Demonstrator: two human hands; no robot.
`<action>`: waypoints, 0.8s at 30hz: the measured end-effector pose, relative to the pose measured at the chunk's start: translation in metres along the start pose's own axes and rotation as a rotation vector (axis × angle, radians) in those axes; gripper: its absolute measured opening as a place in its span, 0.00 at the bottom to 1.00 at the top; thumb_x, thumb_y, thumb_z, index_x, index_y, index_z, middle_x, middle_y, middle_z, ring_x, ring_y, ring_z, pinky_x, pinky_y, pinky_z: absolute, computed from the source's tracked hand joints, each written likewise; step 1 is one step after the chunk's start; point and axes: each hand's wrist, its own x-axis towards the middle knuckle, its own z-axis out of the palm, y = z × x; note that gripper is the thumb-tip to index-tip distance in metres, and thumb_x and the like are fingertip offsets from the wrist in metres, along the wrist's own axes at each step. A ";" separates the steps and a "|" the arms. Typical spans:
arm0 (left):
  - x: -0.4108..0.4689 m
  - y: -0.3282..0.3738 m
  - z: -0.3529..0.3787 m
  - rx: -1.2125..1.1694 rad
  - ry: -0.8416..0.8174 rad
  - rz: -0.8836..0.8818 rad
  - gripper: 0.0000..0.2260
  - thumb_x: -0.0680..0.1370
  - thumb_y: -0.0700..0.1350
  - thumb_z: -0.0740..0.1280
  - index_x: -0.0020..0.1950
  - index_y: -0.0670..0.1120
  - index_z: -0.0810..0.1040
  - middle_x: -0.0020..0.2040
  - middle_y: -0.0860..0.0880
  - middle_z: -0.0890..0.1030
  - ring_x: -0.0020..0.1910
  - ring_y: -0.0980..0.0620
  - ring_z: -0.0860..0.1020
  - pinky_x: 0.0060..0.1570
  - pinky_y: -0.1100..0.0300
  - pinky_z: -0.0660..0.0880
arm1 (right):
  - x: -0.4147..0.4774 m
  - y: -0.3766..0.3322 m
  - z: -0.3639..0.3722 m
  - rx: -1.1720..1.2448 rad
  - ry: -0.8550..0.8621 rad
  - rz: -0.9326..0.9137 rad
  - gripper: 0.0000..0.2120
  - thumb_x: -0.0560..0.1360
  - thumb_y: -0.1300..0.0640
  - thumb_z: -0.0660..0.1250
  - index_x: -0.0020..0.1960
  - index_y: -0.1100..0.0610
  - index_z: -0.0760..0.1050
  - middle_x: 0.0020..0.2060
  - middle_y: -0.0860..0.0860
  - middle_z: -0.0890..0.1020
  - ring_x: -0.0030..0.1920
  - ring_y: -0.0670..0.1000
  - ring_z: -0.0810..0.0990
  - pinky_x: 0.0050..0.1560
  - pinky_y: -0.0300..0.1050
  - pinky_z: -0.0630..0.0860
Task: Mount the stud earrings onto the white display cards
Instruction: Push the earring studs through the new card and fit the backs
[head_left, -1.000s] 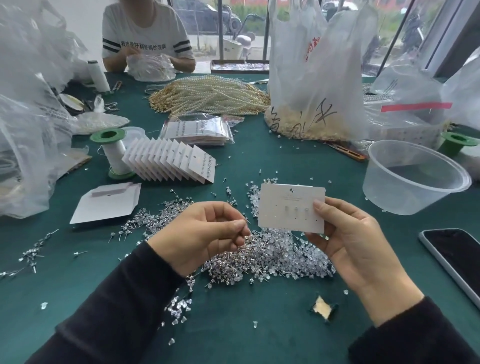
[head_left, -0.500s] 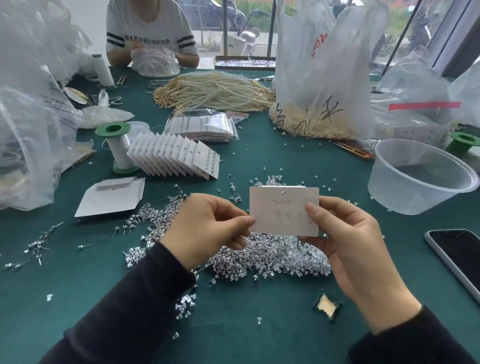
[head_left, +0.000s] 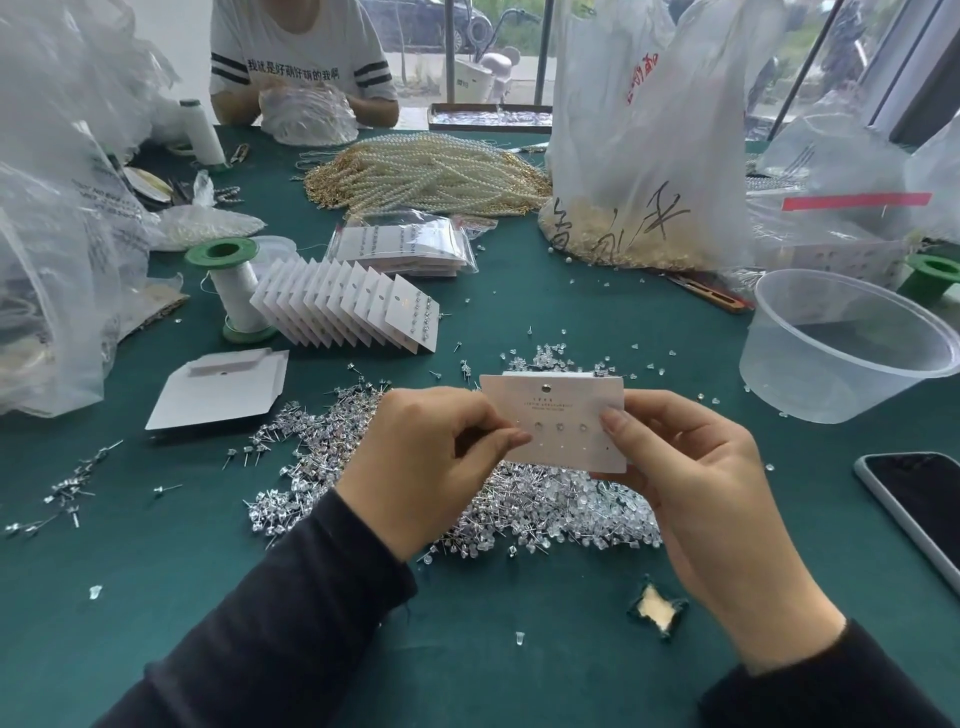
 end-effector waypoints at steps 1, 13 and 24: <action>0.000 0.000 0.000 0.006 -0.003 -0.002 0.09 0.68 0.46 0.71 0.31 0.41 0.80 0.26 0.53 0.75 0.24 0.58 0.68 0.27 0.72 0.64 | 0.000 0.000 0.000 -0.004 -0.002 -0.001 0.08 0.63 0.54 0.70 0.39 0.55 0.84 0.34 0.51 0.84 0.36 0.48 0.81 0.34 0.40 0.78; -0.004 -0.001 0.007 0.202 0.123 0.110 0.05 0.71 0.39 0.70 0.37 0.39 0.82 0.32 0.45 0.80 0.27 0.47 0.76 0.28 0.58 0.75 | 0.001 -0.001 0.001 0.209 0.001 0.207 0.05 0.62 0.59 0.70 0.36 0.58 0.82 0.34 0.54 0.83 0.33 0.49 0.81 0.29 0.41 0.78; -0.004 0.001 0.011 0.332 -0.021 0.189 0.16 0.72 0.45 0.66 0.53 0.36 0.79 0.48 0.40 0.79 0.41 0.45 0.77 0.43 0.53 0.78 | 0.009 0.000 -0.006 0.568 0.011 0.480 0.09 0.64 0.62 0.68 0.43 0.62 0.80 0.36 0.56 0.83 0.32 0.49 0.82 0.28 0.38 0.78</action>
